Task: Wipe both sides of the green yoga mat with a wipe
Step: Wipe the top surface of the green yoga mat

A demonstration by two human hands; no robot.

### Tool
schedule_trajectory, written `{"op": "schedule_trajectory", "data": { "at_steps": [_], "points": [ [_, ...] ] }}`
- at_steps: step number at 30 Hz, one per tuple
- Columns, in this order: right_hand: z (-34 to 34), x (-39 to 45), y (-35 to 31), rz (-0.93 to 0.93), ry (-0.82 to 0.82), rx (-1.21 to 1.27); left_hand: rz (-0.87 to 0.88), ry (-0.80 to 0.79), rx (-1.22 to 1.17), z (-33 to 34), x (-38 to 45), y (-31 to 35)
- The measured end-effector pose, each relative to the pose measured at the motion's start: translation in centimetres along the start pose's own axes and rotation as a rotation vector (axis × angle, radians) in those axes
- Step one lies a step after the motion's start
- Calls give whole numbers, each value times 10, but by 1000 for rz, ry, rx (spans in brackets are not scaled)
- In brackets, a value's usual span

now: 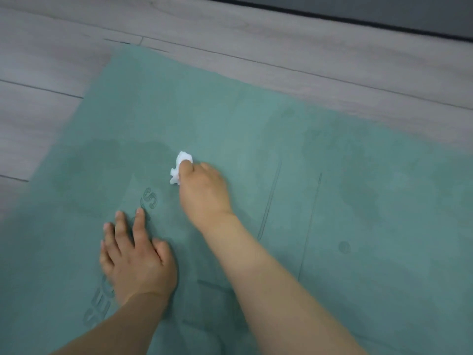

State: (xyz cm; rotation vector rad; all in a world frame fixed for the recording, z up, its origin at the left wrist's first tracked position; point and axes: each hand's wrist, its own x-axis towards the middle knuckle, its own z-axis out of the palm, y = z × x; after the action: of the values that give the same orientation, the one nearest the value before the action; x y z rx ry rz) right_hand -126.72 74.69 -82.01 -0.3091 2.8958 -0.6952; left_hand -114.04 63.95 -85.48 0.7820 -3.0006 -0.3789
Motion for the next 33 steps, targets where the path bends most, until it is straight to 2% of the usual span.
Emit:
{"op": "schedule_trajectory", "data": {
  "at_steps": [1, 2, 7, 9, 10, 12, 13, 15, 16, 17, 18, 20, 23, 25, 26, 28, 31, 33],
  "points": [
    [-5, 1, 9, -26, 31, -55, 6, -2, 5, 0, 0, 0],
    [-15, -2, 23, 39, 109, -59, 9, -8, 13, 0, 1, 0],
    [-65, -72, 148, 674, 409, -36, 15, -16, 17, -1, -1, 0],
    [-64, -68, 155, 797, 482, -32, 13, -12, 8, -1, 1, 0],
    [-58, -51, 143, 792, 481, -35, 14, -11, 12, -2, 1, 0],
    [-38, -7, 103, 593, 446, 8, 15, -15, 15, -2, 1, 0],
    [-28, 15, 77, 433, 360, 26, 16, -10, 4, -2, 1, 0],
    [-15, 39, 32, 62, 73, -41, 13, 0, -6, -1, 1, 1],
    [-18, 45, 25, -65, -35, -91, 15, -4, -3, 0, 1, 1],
    [-27, 48, 32, -112, -85, -129, 20, -10, 1, 0, 1, 0],
    [-40, 47, 48, -92, -58, -161, 26, -18, 5, 0, 1, -1],
    [-65, 35, 107, 153, 91, -208, 23, -31, 10, -1, 2, -3],
    [-112, -5, 196, 718, 377, -112, 22, -32, 6, -2, 0, 0],
    [-117, -12, 210, 900, 485, 32, 22, -24, -6, -2, 1, 0],
    [-109, -3, 200, 889, 501, 72, 27, -23, -2, -2, 2, 0],
    [-80, 30, 156, 657, 470, 110, 30, -29, -1, -2, 2, -2],
    [-37, 69, 79, 147, 204, 15, 23, -16, -1, 0, 2, -2],
    [-42, 76, 73, 23, 74, -83, 32, -15, 2, 0, 2, -2]
  ]
}}
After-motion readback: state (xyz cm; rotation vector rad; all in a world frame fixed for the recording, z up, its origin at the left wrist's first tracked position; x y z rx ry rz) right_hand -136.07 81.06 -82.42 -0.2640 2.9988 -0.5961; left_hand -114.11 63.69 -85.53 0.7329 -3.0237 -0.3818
